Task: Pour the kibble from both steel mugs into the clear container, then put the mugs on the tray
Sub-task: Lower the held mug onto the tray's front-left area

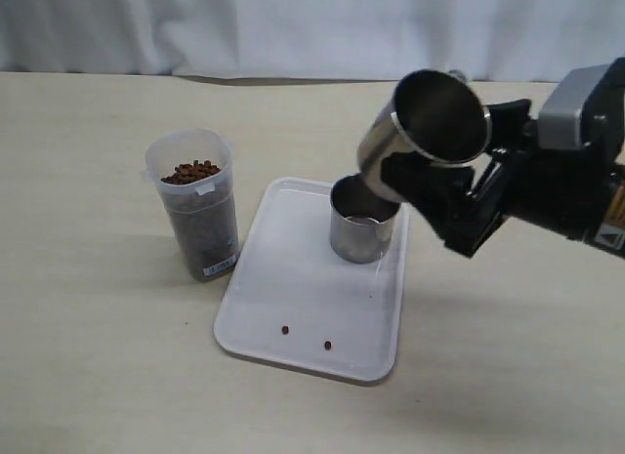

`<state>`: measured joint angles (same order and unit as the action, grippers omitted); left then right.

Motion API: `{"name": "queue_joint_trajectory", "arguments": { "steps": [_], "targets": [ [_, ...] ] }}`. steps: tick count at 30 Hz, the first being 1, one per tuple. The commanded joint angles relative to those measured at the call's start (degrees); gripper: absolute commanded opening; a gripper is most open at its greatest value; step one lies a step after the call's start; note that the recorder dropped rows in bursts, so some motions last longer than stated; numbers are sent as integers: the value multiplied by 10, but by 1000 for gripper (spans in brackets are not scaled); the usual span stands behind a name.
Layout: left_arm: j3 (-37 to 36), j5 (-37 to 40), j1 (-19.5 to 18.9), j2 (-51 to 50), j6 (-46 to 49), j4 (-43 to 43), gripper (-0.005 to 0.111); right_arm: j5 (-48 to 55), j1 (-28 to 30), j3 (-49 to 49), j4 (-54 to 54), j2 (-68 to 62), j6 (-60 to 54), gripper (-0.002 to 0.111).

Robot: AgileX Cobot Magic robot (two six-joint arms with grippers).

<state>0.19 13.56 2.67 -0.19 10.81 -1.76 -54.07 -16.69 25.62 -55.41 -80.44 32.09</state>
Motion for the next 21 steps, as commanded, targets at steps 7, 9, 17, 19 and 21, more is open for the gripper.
{"name": "queue_joint_trajectory", "arguments": {
  "steps": [7,9,17,19,21],
  "targets": [
    [-2,-4,4,2,-1,-2,0,129,-231,17,83,-18,-56,5],
    [-2,-4,4,2,-1,-2,0,133,-255,17,101,-35,-65,5],
    [-2,-4,4,2,-1,-2,0,133,-268,17,178,-130,-117,5],
    [-2,-4,4,2,-1,-2,0,125,-268,17,208,-150,-146,5],
    [-2,-4,4,2,-1,-2,0,115,-268,19,229,-163,-157,5]
  ]
}}
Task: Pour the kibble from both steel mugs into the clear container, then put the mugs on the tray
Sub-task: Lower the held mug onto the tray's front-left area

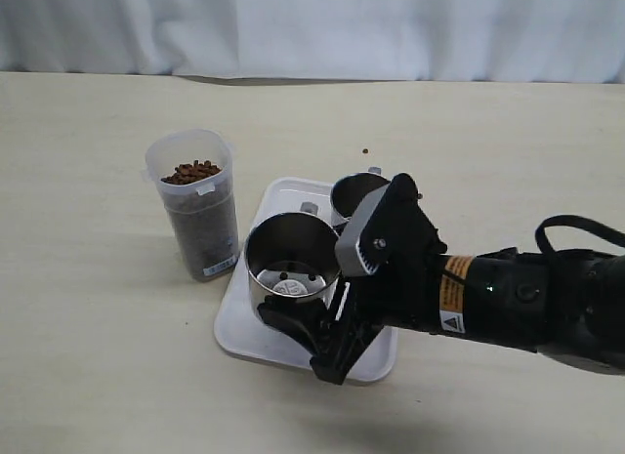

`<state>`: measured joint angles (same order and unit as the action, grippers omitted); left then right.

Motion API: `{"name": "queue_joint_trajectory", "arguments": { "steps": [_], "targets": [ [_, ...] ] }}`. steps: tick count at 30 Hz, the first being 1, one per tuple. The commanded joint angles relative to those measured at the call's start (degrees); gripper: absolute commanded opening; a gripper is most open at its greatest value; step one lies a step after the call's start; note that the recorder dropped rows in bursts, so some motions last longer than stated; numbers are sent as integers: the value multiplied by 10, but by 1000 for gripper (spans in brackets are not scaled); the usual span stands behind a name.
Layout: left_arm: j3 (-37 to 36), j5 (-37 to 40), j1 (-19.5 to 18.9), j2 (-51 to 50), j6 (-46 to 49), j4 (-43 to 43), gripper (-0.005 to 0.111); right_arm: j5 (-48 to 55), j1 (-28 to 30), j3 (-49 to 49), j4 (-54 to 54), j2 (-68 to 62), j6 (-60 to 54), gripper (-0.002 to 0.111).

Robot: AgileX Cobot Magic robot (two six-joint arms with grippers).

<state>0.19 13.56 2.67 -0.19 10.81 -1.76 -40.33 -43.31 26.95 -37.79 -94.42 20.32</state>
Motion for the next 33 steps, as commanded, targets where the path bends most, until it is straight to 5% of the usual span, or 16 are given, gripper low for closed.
{"name": "queue_joint_trajectory", "arguments": {
  "steps": [1,33],
  "targets": [
    [-2,-4,4,2,-1,-2,0,-16,-1,10,54,-28,-40,5],
    [-2,-3,4,2,-1,-5,0,29,-1,95,52,-147,-28,5]
  ]
}}
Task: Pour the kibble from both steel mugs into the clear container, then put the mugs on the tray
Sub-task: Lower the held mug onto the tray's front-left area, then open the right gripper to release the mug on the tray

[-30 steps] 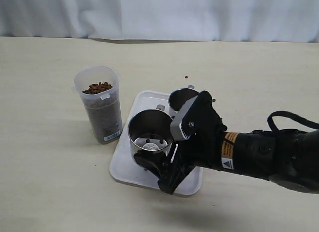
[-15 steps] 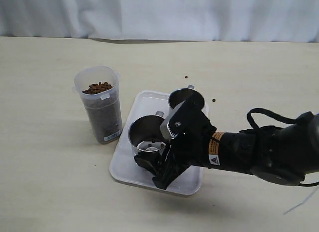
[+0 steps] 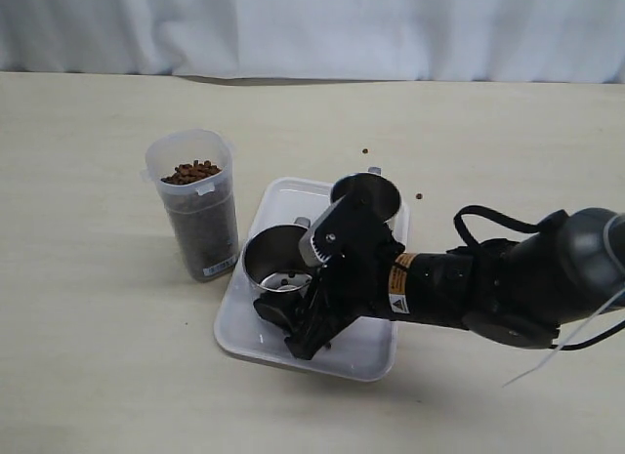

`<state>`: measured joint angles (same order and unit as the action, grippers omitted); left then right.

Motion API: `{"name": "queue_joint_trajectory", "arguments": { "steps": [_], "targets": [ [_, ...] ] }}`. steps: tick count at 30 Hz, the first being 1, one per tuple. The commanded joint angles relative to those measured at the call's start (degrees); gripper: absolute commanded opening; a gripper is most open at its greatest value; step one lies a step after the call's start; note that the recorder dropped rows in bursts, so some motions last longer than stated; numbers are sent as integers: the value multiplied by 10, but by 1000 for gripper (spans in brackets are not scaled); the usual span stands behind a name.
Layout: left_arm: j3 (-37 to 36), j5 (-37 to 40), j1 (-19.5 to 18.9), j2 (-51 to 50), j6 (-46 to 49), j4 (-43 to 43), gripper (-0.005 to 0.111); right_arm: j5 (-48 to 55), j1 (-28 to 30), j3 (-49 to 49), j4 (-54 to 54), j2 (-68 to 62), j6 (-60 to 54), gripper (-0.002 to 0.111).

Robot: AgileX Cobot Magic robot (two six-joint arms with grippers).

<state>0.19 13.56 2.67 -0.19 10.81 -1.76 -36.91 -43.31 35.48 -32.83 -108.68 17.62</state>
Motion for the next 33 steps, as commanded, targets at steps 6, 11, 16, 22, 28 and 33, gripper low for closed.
{"name": "queue_joint_trajectory", "arguments": {
  "steps": [6,11,16,22,28,33],
  "targets": [
    [-2,-3,4,2,-1,-5,0,-5,-1,11,3,-5,-1,24],
    [-2,-3,4,2,-1,-5,0,-5,-1,11,3,-5,-1,52],
    [-2,-6,4,2,-1,-4,0,-5,-1,11,5,-5,-1,72],
    [-2,-6,4,2,-1,-4,0,-10,-1,11,5,-5,-1,84],
    [-2,-6,4,2,-1,-4,0,-11,-1,7,-33,63,33,84],
    [-2,-6,4,2,-1,-4,0,57,-1,7,-161,181,169,83]
  ]
}}
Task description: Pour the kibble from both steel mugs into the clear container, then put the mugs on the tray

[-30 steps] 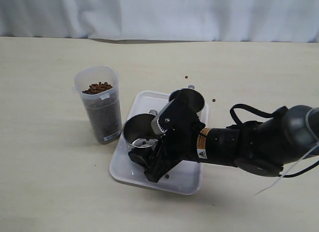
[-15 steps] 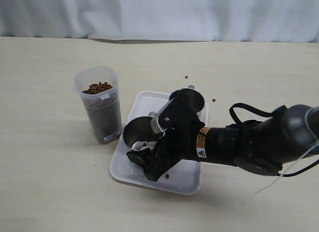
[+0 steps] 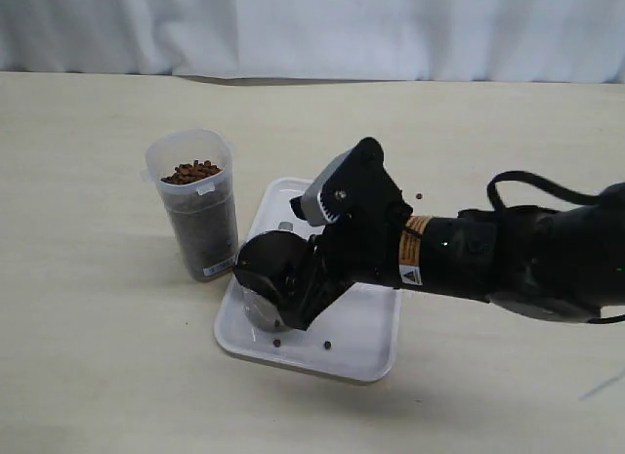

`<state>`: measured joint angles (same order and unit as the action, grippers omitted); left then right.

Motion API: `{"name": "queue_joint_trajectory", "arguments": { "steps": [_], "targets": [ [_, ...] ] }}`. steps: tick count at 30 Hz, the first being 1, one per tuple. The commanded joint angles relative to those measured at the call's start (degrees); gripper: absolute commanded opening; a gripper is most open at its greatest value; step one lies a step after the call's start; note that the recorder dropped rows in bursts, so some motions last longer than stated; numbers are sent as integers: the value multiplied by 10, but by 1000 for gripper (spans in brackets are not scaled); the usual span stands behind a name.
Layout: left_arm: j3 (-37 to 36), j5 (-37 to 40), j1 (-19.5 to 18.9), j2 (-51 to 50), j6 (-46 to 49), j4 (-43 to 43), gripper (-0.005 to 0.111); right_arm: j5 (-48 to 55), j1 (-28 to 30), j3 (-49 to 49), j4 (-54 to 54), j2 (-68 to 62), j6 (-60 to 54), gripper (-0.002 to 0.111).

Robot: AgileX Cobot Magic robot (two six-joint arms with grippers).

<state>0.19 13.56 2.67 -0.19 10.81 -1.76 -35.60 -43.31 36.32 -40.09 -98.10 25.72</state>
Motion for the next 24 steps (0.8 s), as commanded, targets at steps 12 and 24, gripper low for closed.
{"name": "queue_joint_trajectory", "arguments": {
  "steps": [12,24],
  "targets": [
    [-2,-1,4,2,-1,-5,0,280,-1,-188,-146,606,228,5],
    [-2,-1,4,2,-1,-5,0,356,-1,-339,-142,981,232,5]
  ]
}}
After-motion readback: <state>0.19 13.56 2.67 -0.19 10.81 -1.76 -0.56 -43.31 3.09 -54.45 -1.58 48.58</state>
